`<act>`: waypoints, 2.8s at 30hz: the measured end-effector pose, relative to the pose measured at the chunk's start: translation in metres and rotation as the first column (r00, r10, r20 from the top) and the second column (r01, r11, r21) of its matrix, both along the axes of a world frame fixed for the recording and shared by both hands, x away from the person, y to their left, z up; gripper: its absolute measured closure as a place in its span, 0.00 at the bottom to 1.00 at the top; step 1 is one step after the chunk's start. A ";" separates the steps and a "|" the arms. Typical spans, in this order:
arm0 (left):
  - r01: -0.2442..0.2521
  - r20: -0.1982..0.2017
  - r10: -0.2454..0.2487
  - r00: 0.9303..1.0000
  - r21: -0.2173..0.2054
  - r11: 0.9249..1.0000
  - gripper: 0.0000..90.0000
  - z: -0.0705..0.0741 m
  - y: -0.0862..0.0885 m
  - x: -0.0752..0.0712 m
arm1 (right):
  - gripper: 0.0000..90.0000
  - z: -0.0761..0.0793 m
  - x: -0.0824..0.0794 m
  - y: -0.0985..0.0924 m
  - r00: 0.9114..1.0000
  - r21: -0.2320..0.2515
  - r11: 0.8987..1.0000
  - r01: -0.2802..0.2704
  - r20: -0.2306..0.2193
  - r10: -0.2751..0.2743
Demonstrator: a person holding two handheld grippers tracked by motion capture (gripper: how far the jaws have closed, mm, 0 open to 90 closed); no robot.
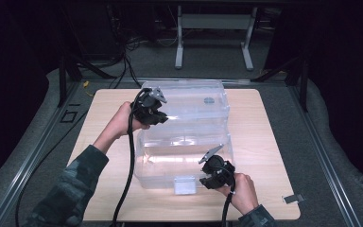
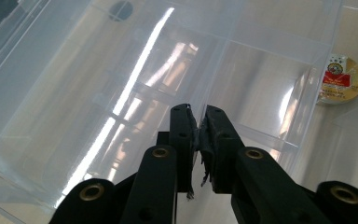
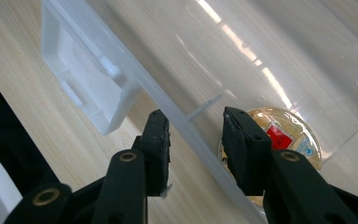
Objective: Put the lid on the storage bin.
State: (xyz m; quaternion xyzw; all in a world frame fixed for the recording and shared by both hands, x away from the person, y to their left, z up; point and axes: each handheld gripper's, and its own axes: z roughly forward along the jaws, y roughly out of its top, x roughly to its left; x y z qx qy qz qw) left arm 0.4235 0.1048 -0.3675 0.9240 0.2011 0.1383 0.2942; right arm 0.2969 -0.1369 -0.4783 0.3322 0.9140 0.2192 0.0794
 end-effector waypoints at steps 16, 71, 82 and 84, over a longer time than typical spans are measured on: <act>0.019 0.021 -0.019 1.000 -0.005 1.000 0.93 0.002 0.002 -0.020 | 0.68 0.000 -0.001 0.001 1.000 -0.006 1.000 0.004 0.013 -0.004; -0.002 0.097 0.004 0.995 -0.017 1.000 0.93 -0.009 0.007 -0.077 | 0.66 -0.001 -0.004 0.002 0.999 -0.017 1.000 0.016 0.028 -0.015; 0.009 0.108 -0.007 0.994 -0.017 1.000 0.93 -0.015 0.007 -0.091 | 0.65 0.000 -0.008 0.003 0.998 -0.016 0.999 0.028 0.047 -0.028; 0.010 0.111 -0.009 0.994 -0.015 1.000 0.93 -0.015 0.007 -0.092 | 0.65 0.000 -0.009 0.002 0.998 -0.014 0.999 0.030 0.063 -0.029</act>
